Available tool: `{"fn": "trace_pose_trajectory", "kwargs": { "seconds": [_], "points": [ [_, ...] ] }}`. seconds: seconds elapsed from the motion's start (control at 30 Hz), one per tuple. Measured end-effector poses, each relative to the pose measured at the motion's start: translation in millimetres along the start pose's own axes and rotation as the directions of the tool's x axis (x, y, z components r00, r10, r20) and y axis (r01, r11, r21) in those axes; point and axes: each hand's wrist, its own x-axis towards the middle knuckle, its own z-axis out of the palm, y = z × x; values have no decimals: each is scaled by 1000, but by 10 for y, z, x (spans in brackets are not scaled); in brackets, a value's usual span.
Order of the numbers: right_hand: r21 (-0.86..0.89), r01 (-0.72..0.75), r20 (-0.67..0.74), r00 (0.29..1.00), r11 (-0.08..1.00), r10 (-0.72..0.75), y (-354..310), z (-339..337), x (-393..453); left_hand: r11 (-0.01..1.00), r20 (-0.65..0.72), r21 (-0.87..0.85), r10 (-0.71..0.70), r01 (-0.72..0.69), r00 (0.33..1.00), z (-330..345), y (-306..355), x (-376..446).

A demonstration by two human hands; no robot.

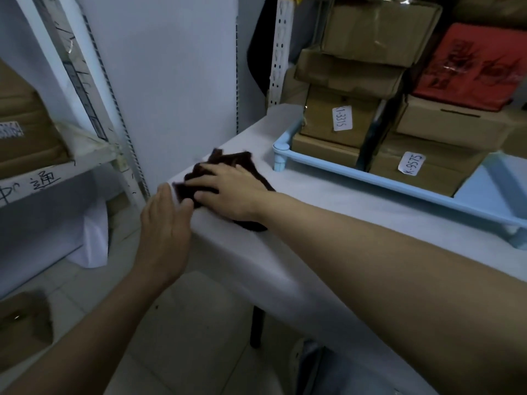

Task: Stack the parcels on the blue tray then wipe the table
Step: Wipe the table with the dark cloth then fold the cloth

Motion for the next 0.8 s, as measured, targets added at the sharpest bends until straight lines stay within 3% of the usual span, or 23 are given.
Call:
{"fn": "trace_pose_trajectory", "kwargs": {
  "seconds": [0.1,0.17,0.37,0.6,0.8],
  "points": [
    [23,175,6,985,984,-175,-71,-18,-367,975,-116,-211,-93,67,989,-74,163,-58],
    [14,234,19,972,972,-234,-90,-6,-587,968,-185,-244,-111,64,976,-110,240,-131],
    [23,228,-29,973,973,-227,119,-137,-1646,1000,-206,-13,9,-12,979,75,803,-472],
    [126,-1,-68,998,992,10,612,-384,-3469,970,90,-58,240,-236,967,783,1750,-991],
    [321,-338,-107,915,885,388,922,-640,-5131,907,384,-135,419,-399,823,1489,2402,-1542]
  ]
}}
